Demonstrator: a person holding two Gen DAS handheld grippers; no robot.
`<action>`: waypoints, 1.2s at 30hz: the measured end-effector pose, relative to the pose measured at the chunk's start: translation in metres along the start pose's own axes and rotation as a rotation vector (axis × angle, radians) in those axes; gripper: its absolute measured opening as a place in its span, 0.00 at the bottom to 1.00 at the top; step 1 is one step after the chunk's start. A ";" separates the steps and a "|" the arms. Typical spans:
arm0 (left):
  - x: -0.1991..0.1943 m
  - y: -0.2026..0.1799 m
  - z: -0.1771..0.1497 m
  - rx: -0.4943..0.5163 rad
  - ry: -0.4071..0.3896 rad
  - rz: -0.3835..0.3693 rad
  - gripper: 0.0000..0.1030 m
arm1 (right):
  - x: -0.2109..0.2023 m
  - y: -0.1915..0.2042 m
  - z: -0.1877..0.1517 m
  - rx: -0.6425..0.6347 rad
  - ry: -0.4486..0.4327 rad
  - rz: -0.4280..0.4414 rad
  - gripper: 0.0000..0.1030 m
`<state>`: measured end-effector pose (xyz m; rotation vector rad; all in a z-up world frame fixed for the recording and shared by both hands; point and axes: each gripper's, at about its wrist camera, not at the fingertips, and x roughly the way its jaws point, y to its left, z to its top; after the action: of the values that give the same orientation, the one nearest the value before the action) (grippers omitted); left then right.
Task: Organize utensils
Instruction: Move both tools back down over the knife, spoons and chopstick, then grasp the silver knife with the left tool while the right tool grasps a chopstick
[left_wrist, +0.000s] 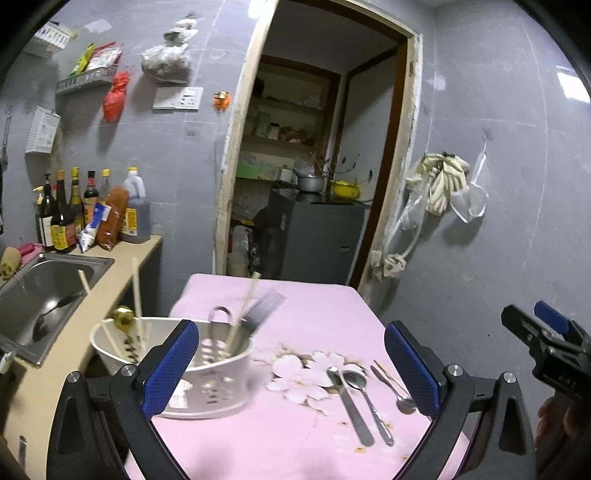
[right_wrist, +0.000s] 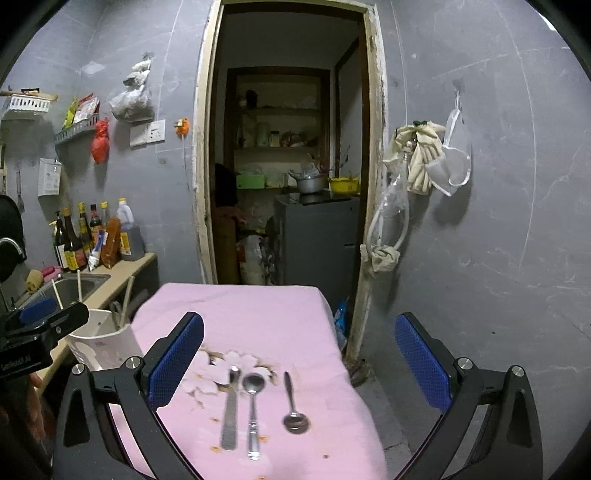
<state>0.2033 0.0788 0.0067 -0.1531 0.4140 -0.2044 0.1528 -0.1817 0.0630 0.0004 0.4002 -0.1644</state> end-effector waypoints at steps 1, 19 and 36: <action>0.004 -0.007 -0.002 -0.002 0.008 0.003 0.98 | 0.005 -0.005 -0.001 -0.001 0.012 0.001 0.99; 0.114 -0.044 -0.064 -0.013 0.166 0.128 0.98 | 0.161 -0.058 -0.092 -0.051 0.302 0.131 0.98; 0.201 -0.047 -0.098 -0.036 0.392 0.003 0.73 | 0.241 -0.030 -0.140 -0.070 0.484 0.326 0.33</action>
<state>0.3348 -0.0230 -0.1494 -0.1478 0.8081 -0.2242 0.3132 -0.2447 -0.1583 0.0365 0.8814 0.1771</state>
